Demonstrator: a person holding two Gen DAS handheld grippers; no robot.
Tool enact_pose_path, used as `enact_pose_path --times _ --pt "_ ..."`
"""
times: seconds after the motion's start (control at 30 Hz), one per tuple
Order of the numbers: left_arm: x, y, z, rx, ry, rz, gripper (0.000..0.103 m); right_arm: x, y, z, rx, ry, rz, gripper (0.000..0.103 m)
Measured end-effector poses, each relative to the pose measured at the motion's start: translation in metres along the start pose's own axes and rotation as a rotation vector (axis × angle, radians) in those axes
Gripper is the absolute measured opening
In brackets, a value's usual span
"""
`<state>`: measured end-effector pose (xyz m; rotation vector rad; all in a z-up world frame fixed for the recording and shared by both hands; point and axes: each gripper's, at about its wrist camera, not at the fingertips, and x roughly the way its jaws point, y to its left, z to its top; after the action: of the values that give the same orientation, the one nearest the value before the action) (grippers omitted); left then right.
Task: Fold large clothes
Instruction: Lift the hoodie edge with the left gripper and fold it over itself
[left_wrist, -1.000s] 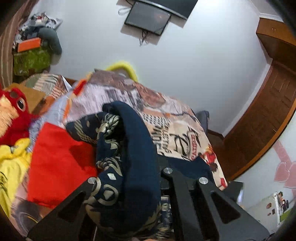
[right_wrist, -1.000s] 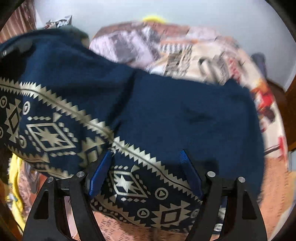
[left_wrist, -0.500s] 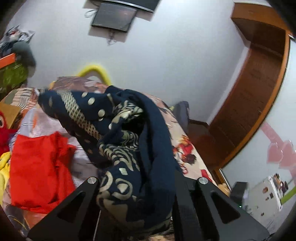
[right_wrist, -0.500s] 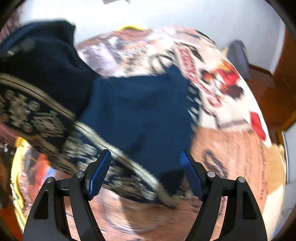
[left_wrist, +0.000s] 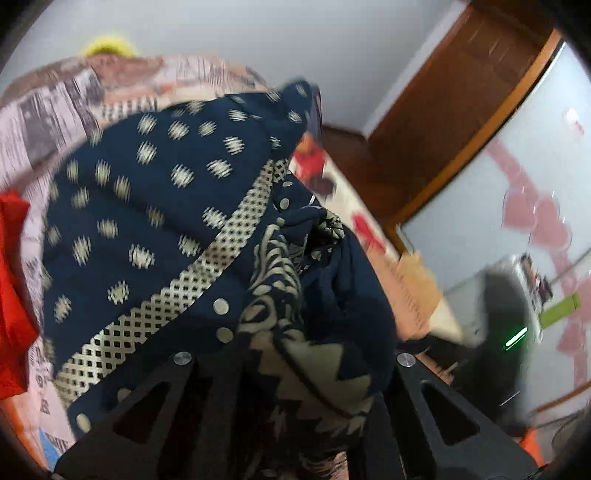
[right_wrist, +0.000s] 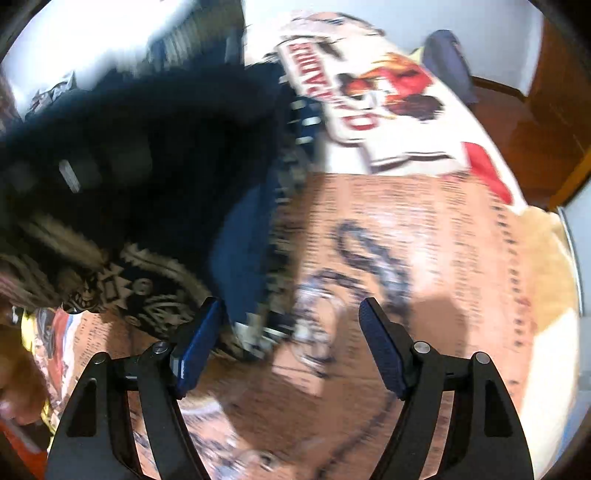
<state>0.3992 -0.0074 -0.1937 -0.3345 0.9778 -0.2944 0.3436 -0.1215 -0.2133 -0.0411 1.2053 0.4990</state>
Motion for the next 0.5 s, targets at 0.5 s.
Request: enact_pose_path --times 0.5 --pt "-0.021 -0.026 -0.024 0.127 0.067 0.011 0.035 -0.074 -0.019 -0.010 0.048 -0.127 -0.058 0.073"
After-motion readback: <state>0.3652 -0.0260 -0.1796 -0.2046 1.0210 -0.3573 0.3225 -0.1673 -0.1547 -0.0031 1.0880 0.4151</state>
